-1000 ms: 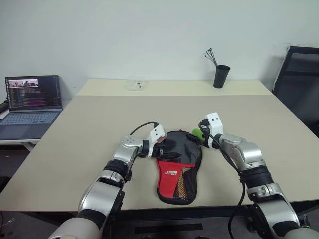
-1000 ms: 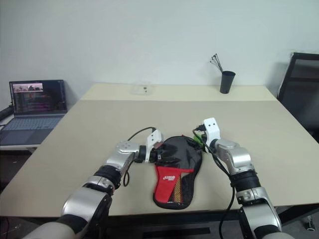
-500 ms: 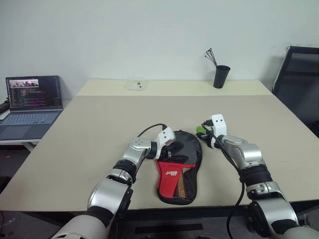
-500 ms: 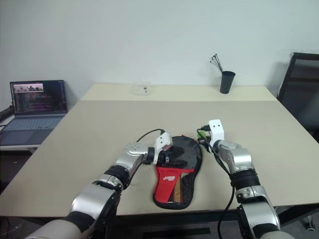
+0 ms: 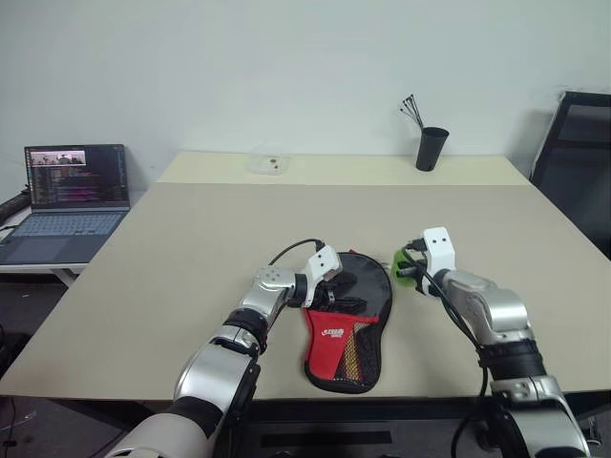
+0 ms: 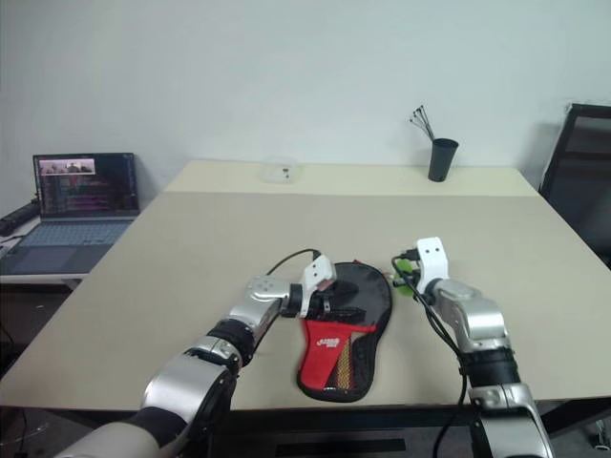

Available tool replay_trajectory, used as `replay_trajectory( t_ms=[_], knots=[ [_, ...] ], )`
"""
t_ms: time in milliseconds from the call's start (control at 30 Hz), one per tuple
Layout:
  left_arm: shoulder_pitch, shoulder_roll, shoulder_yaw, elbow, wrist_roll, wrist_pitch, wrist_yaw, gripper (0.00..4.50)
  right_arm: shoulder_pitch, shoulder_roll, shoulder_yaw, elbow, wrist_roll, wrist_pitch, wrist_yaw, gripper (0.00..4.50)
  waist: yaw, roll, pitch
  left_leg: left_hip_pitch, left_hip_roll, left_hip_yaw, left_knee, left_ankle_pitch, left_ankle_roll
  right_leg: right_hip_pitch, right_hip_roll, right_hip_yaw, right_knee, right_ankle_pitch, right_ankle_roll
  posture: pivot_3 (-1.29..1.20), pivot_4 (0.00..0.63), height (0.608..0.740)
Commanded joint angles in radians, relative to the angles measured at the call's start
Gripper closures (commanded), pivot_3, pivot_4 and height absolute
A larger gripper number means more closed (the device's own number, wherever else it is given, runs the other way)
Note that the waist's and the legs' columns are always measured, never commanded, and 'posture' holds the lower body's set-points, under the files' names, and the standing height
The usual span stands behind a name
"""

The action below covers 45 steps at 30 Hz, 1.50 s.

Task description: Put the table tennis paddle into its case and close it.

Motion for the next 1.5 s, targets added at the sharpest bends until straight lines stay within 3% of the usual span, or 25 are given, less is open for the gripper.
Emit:
replay_trajectory(
  t_ms=[33,433,667,933,1167,1500],
  knots=[
    [0.035,-0.009,-0.024,0.04,0.033,0.025,-0.025,1.13,0.031,-0.04,-0.042,-0.125,0.012,0.058,-0.007,4.46,0.0,0.0,0.0,0.0,0.0,0.0,0.0,0.0,0.0,0.0,0.0,0.0,0.0,0.0,0.0,0.0,0.15,0.74],
    [0.005,-0.028,-0.011,0.049,0.028,0.072,-0.032,1.13,0.251,-0.208,-0.1,-0.566,0.155,0.34,0.096,4.46,0.004,0.002,-0.002,0.0,0.0,-0.001,0.001,0.0,0.0,0.002,0.0,-0.001,-0.001,0.0,0.001,0.0,0.15,0.74],
    [-0.002,-0.036,-0.012,0.054,0.031,0.072,-0.028,1.13,0.424,-0.304,-0.041,-0.841,0.302,0.449,0.199,4.46,0.011,0.001,-0.002,0.0,-0.001,-0.003,0.001,0.0,0.0,0.003,-0.001,-0.002,-0.003,-0.001,0.001,0.0,0.15,0.74],
    [-0.01,-0.052,-0.014,0.058,0.036,0.068,-0.022,1.13,0.566,-0.417,0.002,-0.961,0.328,0.408,0.242,4.46,0.015,0.001,-0.002,0.0,-0.001,-0.004,0.001,0.0,0.0,0.003,-0.002,-0.002,-0.003,-0.001,0.002,0.0,0.15,0.74],
    [-0.023,-0.065,-0.014,0.065,0.046,0.061,-0.012,1.13,0.789,-0.612,-0.066,-1.126,0.456,0.315,0.449,4.46,0.027,0.001,-0.003,-0.001,-0.003,-0.005,0.001,-0.001,-0.001,0.005,-0.002,-0.004,-0.005,-0.003,0.004,0.0,0.15,0.74],
    [-0.031,-0.07,-0.011,0.07,0.051,0.058,-0.001,1.13,0.804,-0.618,-0.011,-1.134,0.531,0.221,0.38,4.46,0.027,0.001,-0.003,-0.001,-0.003,-0.005,0.002,-0.001,-0.002,0.005,-0.003,-0.004,-0.005,-0.003,0.005,0.0,0.15,0.74]
  ],
)
